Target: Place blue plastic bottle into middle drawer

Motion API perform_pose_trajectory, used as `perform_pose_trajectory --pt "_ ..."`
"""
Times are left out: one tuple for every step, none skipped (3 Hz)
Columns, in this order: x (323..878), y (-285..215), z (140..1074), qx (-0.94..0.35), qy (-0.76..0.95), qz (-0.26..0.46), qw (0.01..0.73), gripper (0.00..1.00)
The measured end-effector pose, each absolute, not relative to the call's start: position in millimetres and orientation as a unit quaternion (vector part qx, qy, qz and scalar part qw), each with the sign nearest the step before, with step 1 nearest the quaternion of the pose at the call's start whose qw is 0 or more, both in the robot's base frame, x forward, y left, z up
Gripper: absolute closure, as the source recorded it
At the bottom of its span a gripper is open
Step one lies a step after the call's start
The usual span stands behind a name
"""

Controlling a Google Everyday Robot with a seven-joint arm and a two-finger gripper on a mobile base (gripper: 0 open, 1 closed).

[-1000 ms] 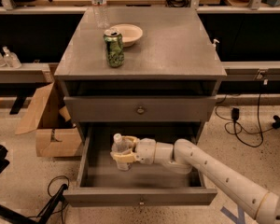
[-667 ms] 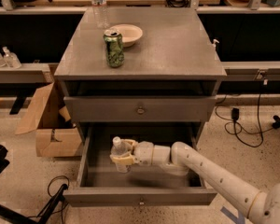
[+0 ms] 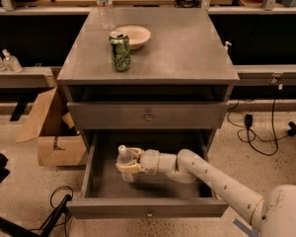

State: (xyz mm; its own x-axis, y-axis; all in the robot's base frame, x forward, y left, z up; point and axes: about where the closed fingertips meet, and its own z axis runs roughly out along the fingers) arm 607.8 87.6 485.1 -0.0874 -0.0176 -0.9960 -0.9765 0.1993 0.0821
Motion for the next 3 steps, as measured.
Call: perform_pose_trajectory --pt "620.7 87.1 477.6 -0.431 0.573 0.459 0.524 1.00" --pt "626.7 83.7 468.3 -0.402 0.584 0.456 0.537 0.82" --pt "627.0 85.7 467.6 -0.400 0.585 0.456 0.538 0.59"
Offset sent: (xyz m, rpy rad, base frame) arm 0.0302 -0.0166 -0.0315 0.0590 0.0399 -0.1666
